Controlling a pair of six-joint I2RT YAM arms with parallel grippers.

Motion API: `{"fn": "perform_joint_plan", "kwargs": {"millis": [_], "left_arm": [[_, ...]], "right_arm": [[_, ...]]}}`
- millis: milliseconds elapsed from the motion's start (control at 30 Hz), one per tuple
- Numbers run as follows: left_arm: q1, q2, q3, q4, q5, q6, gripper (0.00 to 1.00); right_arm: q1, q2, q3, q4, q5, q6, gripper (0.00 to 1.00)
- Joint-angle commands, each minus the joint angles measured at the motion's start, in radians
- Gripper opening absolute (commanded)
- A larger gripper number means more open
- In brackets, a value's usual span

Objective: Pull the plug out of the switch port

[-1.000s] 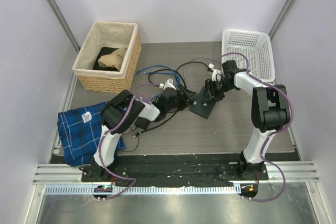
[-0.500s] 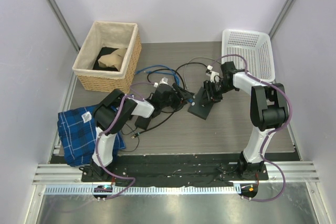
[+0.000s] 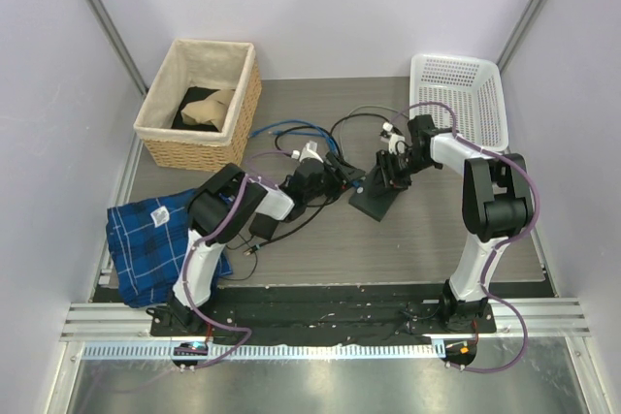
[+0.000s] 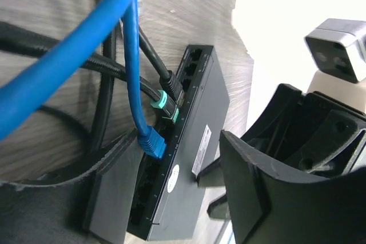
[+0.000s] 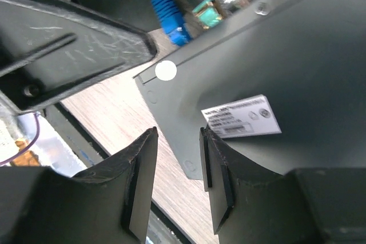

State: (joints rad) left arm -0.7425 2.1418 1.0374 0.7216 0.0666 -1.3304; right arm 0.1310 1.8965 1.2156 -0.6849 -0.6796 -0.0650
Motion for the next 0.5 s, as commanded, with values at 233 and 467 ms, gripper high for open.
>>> {"fn": "perform_joint_plan", "kwargs": {"millis": [233,467], "left_arm": [[-0.044,0.28,-0.085,0.171,0.117,0.022,0.24],[-0.038,0.305,-0.073,0.24,0.168,0.02,0.0]], "right_arm": [[0.022,0.122,-0.084,-0.041,0.227,-0.062,0.46],[0.021,0.131,-0.08,-0.044,0.222,-0.067,0.47]]}}
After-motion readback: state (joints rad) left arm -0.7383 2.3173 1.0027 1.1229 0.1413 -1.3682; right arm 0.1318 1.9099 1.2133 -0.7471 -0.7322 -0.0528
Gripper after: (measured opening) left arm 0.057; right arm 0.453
